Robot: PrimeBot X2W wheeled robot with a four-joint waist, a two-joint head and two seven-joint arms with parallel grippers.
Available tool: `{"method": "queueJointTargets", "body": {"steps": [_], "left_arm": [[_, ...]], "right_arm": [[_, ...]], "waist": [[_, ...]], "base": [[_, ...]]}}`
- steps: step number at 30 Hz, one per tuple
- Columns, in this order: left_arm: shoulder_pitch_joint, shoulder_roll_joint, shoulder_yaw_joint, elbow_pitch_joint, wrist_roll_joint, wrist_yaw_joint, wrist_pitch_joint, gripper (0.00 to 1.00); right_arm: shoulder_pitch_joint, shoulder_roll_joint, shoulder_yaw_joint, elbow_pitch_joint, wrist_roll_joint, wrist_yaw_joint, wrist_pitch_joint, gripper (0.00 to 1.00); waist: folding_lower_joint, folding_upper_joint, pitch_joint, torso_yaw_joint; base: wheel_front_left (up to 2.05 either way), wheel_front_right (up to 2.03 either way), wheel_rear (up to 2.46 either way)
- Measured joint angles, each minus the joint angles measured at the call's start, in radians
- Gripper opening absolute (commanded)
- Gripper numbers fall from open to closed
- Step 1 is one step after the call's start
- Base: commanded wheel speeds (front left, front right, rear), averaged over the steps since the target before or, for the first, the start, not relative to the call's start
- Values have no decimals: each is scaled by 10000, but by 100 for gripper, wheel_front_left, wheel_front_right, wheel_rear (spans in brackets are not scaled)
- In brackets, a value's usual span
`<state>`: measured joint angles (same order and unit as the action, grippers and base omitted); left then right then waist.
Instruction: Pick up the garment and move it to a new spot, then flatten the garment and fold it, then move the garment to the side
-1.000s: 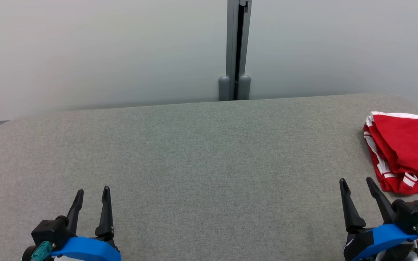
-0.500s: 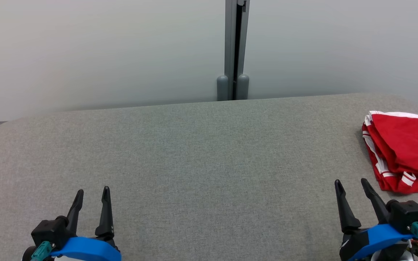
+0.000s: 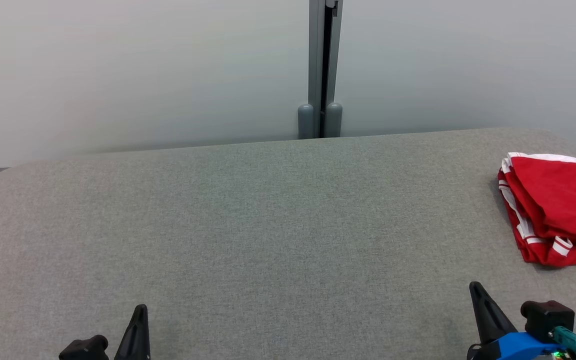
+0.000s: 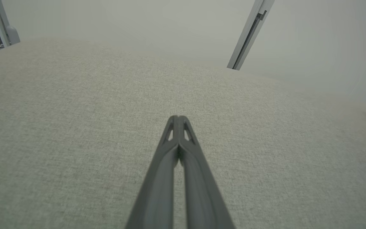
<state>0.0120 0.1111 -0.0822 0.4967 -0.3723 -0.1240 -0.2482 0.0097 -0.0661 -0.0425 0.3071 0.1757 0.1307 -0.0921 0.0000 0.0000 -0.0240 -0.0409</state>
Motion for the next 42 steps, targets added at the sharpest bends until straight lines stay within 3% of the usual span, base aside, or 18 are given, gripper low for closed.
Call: {"method": "queueJointTargets", "body": {"steps": [20, 42], "left_arm": [[-154, -176, 443, -573, -3135, 0, 917, 0], [-407, -284, 915, -1147, -5887, 0, 1714, 0]], "right_arm": [[-68, 38, -171, -94, 3634, 0, 512, 0], [-412, 75, -320, -267, 6805, 0, 957, 0]], "waist": [[1, 0, 44, 66], [1, 0, 91, 139]], "base": [[0, 0, 0], [0, 0, 0]]}}
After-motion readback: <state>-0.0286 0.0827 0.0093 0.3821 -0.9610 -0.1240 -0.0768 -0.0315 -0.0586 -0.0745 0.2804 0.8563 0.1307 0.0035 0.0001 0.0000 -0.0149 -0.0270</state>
